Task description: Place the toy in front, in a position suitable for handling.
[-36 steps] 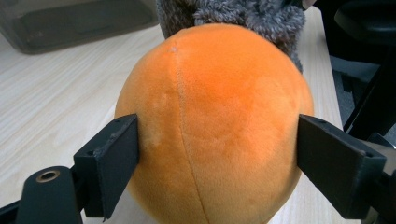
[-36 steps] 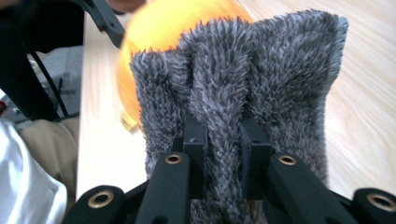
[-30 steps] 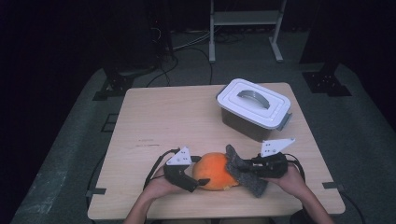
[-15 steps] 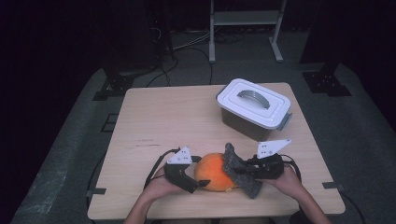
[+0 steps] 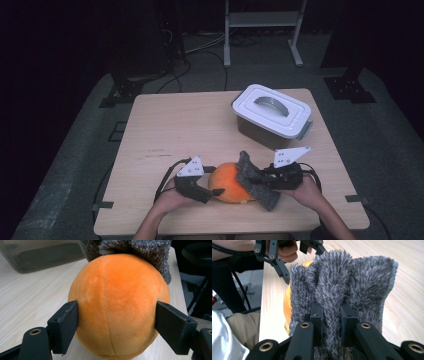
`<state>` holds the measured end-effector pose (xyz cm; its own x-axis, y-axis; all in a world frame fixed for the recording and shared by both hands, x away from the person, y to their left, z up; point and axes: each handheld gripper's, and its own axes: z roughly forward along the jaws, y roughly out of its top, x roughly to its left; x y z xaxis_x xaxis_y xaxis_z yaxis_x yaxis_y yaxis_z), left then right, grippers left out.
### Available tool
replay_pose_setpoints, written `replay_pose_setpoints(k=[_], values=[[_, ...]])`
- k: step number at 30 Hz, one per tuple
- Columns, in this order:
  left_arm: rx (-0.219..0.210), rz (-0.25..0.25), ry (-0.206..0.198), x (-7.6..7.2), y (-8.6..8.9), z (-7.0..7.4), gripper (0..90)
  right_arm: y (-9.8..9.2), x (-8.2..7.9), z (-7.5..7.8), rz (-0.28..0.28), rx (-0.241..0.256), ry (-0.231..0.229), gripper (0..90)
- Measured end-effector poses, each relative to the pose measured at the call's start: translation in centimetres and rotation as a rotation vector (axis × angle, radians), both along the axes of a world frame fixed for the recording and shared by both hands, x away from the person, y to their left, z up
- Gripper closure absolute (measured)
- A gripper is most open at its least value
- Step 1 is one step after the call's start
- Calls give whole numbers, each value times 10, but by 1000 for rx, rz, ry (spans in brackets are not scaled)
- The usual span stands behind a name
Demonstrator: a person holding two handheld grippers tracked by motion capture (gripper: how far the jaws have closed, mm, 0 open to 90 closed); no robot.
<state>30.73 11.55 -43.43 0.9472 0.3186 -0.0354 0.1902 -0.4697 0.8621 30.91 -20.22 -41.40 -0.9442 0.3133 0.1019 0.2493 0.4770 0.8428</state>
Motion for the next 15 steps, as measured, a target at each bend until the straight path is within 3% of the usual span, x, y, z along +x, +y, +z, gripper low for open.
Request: replay_pose_setpoints(k=[7, 15], values=[[-7, -1, 19, 1, -1, 0, 203, -15, -3, -6, -34, -52, 12, 755], [-4, -12, 0, 0, -6, 2, 200, -3, -2, 16, -6, -7, -39, 754]])
